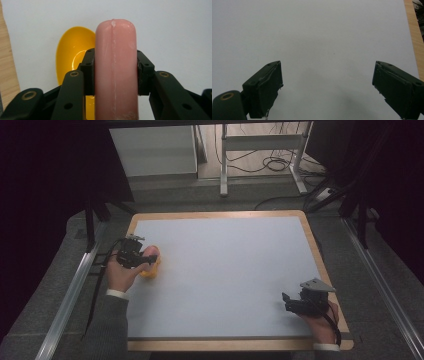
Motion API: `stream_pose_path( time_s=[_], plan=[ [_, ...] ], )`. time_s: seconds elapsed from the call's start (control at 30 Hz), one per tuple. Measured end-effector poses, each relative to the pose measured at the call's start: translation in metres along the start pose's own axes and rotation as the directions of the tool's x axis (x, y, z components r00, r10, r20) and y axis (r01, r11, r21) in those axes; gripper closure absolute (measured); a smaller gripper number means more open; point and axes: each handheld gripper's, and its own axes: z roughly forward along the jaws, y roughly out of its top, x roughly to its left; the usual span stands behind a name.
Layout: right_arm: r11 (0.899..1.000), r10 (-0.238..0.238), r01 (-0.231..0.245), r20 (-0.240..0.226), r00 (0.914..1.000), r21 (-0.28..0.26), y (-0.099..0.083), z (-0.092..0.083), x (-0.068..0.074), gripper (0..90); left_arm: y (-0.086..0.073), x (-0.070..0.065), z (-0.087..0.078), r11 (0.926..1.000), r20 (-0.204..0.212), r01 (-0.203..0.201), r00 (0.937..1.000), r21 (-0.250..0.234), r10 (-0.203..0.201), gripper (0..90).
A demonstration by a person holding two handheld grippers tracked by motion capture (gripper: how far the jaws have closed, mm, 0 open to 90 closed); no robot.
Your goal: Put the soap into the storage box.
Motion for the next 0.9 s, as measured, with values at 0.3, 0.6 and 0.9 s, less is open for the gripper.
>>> stream_pose_path(
  time_s=[0.3, 0.6, 0.9],
  plan=[
    [1.000, -0.001, 0.001, -0.001, 1.0000, 0.002, 0.000, 0.001, 0.000, 9.0, 0.001, 0.009, 0.006, 0.9998, -0.007, 0.014, 0.9999, 0.013, -0.014, 60.2],
    [1.000, -0.002, 0.002, -0.001, 1.0000, 0.006, -0.001, 0.002, 0.001, 9.0, 0.000, 0.018, 0.018, 0.9983, -0.032, 0.038, 0.9988, 0.045, -0.037, 60.2],
    [1.000, -0.006, 0.006, -0.002, 1.0000, 0.010, -0.001, 0.002, 0.001, 9.0, -0.007, 0.021, 0.029, 0.9968, -0.026, 0.051, 0.9985, 0.062, -0.049, 59.9]
  ],
)
